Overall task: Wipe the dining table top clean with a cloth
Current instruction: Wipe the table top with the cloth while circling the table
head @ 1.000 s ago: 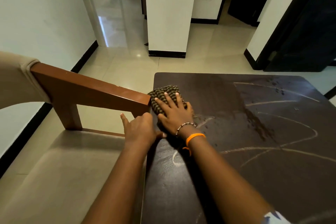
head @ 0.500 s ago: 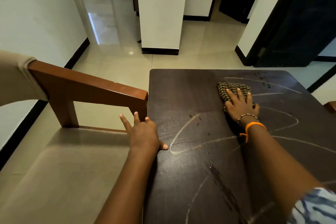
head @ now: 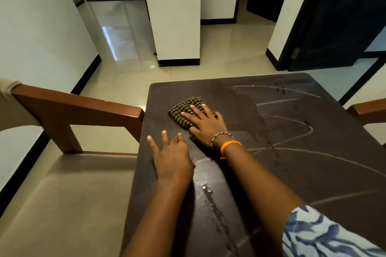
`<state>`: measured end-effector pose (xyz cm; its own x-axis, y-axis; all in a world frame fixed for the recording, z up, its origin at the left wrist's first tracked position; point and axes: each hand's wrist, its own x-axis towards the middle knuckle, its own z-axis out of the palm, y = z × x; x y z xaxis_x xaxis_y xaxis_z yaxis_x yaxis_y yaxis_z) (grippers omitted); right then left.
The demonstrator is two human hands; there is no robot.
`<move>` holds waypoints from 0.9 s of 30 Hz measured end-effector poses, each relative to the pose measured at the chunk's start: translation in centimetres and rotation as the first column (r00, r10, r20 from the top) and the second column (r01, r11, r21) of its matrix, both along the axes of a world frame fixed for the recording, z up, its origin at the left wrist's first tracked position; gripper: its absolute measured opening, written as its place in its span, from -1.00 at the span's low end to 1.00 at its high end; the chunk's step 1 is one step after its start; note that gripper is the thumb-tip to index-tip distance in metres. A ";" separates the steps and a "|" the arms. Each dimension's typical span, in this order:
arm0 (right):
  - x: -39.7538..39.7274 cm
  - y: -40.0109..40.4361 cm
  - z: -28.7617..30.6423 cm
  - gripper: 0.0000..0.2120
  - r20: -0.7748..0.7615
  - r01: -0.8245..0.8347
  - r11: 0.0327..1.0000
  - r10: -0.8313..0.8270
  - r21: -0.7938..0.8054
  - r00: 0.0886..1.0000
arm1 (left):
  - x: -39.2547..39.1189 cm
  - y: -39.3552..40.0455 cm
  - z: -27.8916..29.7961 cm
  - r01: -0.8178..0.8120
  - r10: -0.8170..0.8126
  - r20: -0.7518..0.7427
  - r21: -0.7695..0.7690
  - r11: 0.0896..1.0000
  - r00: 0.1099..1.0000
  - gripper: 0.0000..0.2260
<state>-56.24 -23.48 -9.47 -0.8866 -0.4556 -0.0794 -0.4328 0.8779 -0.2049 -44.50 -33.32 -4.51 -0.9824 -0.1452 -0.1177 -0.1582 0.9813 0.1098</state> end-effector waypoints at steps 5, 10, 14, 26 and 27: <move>-1.3 14.9 0.4 -0.50 -0.045 0.245 0.970 -0.244 0.016 0.969 | -4.1 7.0 0.7 0.123 -0.124 0.026 0.064 0.990 0.992 -0.23; -2.1 30.1 0.7 -0.50 -0.034 0.557 0.829 -0.556 0.041 0.830 | -6.9 12.0 0.5 0.180 -0.172 0.141 -0.041 0.983 0.975 -0.25; -2.7 32.2 0.5 -0.51 -0.012 0.718 0.696 -0.718 0.016 0.696 | -7.1 12.6 -0.1 0.160 -0.143 0.135 -0.127 0.979 0.980 -0.29; -7.7 13.4 0.4 -0.53 0.058 -0.030 1.000 0.030 0.000 0.998 | -8.0 13.4 0.7 0.162 -0.121 0.231 -0.169 0.972 0.965 -0.30; -8.2 14.8 0.5 -0.53 0.048 -0.031 1.000 0.031 -0.001 0.998 | -8.3 13.5 1.0 0.144 -0.100 0.260 -0.152 0.978 0.960 -0.32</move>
